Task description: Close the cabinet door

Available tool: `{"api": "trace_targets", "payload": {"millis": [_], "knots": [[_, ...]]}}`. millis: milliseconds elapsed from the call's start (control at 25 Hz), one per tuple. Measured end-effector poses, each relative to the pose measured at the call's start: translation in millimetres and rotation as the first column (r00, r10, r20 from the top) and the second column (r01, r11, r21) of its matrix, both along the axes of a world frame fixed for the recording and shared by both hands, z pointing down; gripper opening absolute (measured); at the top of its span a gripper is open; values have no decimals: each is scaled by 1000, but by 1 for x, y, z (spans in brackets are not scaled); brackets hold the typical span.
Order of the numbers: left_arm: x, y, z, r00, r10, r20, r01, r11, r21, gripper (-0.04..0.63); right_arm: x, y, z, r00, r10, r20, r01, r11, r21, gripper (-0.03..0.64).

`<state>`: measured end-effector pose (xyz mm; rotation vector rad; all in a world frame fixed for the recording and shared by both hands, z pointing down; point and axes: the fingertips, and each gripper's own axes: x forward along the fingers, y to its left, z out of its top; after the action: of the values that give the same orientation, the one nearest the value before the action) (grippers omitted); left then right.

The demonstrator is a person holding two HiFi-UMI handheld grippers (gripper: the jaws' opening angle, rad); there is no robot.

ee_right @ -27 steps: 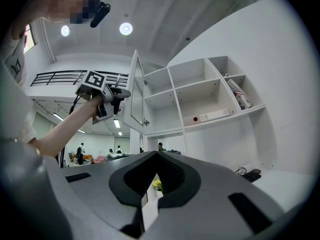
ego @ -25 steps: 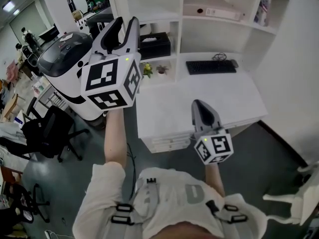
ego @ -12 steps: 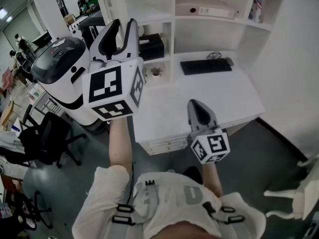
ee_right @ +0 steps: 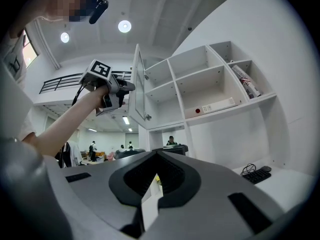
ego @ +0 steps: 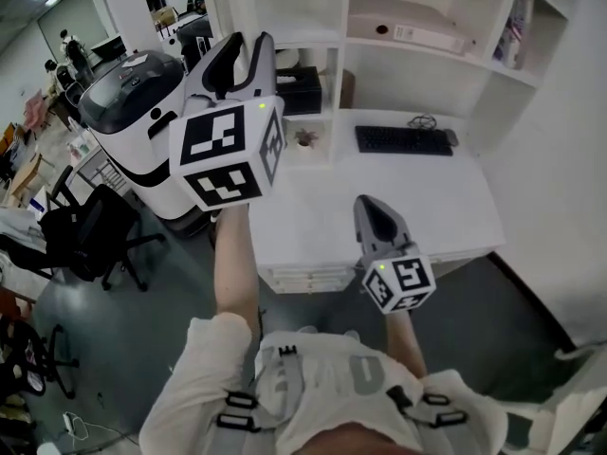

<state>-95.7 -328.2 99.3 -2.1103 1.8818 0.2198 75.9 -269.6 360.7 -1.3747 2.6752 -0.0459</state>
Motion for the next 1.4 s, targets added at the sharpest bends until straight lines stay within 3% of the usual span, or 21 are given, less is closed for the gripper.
{"api": "trace_targets", "payload": {"millis": [400, 1040, 1400], "knots": [[31, -30, 3, 999, 11, -30, -12, 999, -44, 127, 16, -2, -4, 999, -30, -14, 31, 999, 24, 2], [65, -72, 1, 996, -82, 16, 83, 995, -53, 133, 68, -11, 6, 1000, 26, 14, -26, 1000, 0, 2], [82, -104, 3, 996, -73, 45, 76, 993, -87, 133, 79, -15, 7, 999, 44, 14, -44, 999, 4, 2]]}}
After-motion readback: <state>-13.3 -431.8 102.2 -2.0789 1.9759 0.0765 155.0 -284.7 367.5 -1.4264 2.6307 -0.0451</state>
